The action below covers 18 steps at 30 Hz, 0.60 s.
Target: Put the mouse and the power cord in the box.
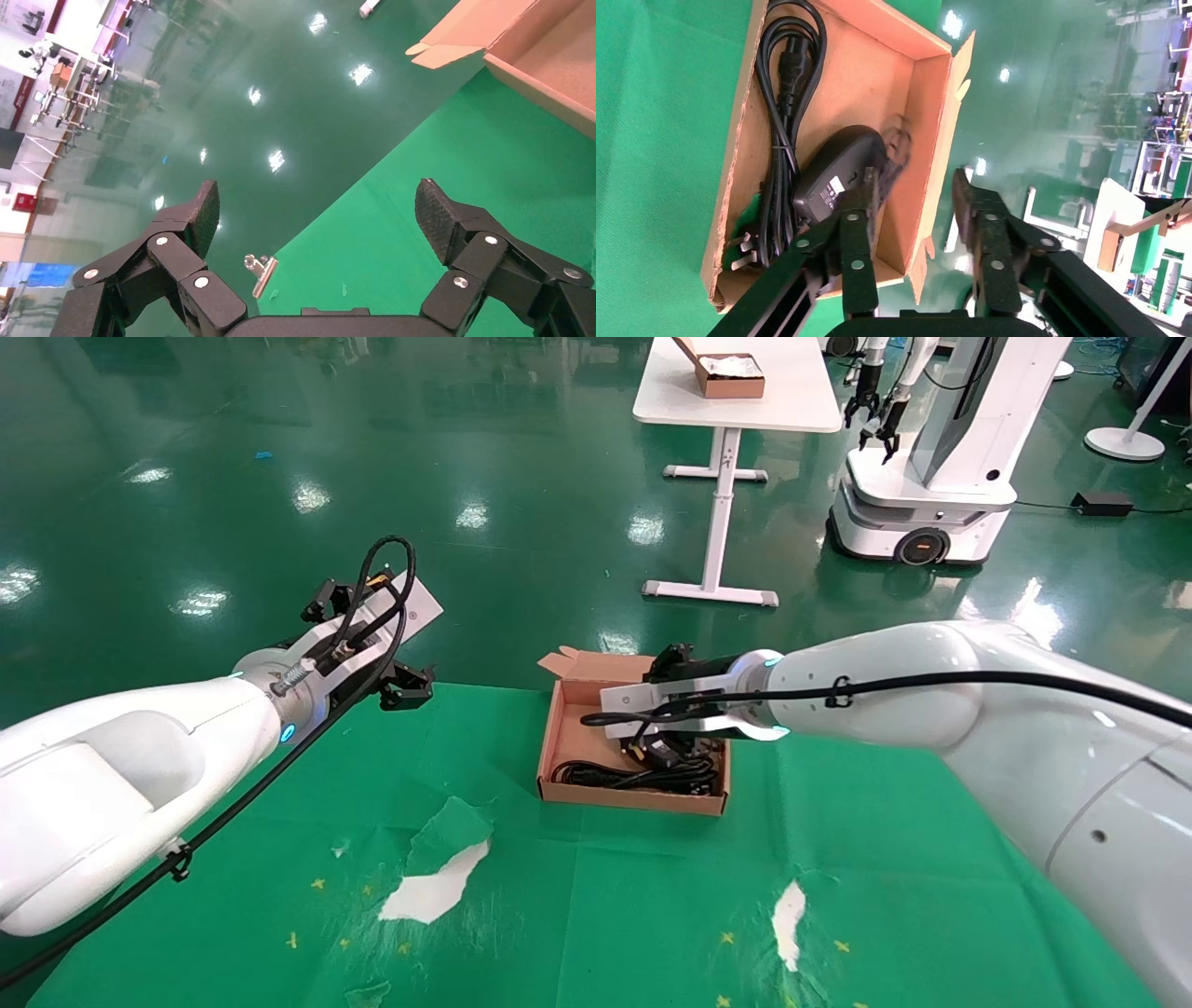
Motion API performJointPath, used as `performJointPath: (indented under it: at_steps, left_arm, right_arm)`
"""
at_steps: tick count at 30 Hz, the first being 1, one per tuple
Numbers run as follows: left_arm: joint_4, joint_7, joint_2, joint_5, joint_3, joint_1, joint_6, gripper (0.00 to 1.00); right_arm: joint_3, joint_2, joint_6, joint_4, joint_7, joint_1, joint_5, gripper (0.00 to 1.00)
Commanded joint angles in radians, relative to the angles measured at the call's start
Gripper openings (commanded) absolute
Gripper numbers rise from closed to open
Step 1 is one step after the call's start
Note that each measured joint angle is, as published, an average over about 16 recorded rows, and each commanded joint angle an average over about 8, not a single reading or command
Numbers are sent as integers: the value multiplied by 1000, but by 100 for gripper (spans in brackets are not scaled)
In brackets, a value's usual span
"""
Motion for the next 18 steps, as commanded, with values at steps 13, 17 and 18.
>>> performJointPath:
  at_steps: [13,17,18]
  left_arm:
    - [5,6,0,-9,2,-3,-4,100]
    - [5,7,0,-9,2,-4,-4,100]
    - [5,7,0,-10,2,-4,-4,100]
  right_arm:
    - [196,144,-165,148,47,-131,178,100]
    - [263,194,-222,198,63,-177,239,100]
    - [281,207,-237,211,67,-189,255,100]
